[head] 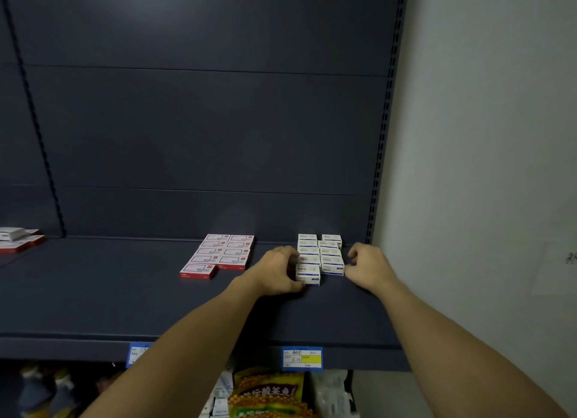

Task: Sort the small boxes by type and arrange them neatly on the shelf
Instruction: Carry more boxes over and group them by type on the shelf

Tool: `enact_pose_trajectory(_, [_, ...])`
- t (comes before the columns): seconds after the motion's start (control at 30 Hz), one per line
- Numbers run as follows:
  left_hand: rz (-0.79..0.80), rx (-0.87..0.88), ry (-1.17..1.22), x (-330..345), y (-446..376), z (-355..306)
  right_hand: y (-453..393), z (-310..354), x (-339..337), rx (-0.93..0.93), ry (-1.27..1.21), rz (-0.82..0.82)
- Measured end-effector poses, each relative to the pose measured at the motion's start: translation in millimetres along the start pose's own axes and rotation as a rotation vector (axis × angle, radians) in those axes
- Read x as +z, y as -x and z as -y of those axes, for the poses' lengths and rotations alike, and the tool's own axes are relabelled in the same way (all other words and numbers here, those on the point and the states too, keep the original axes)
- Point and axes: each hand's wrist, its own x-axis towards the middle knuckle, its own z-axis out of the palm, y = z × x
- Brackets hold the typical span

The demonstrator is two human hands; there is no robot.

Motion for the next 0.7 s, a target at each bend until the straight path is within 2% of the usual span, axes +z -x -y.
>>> enact_pose_trajectory(0.33, [-0.188,-0.163,-0.375,-65,37,16,4,45,-22,-0.145,0.295,-0.071])
enact_pose_trajectory(0.47, [-0.241,-0.317,-0.507,-87,65,23,8,78,-14,-0.251,0.274,-0.09])
enact_pose_trajectory(0.7, [-0.297,-0.464,-0.576,-113,124,54,26,143,14,-0.45,0.209,-0.105])
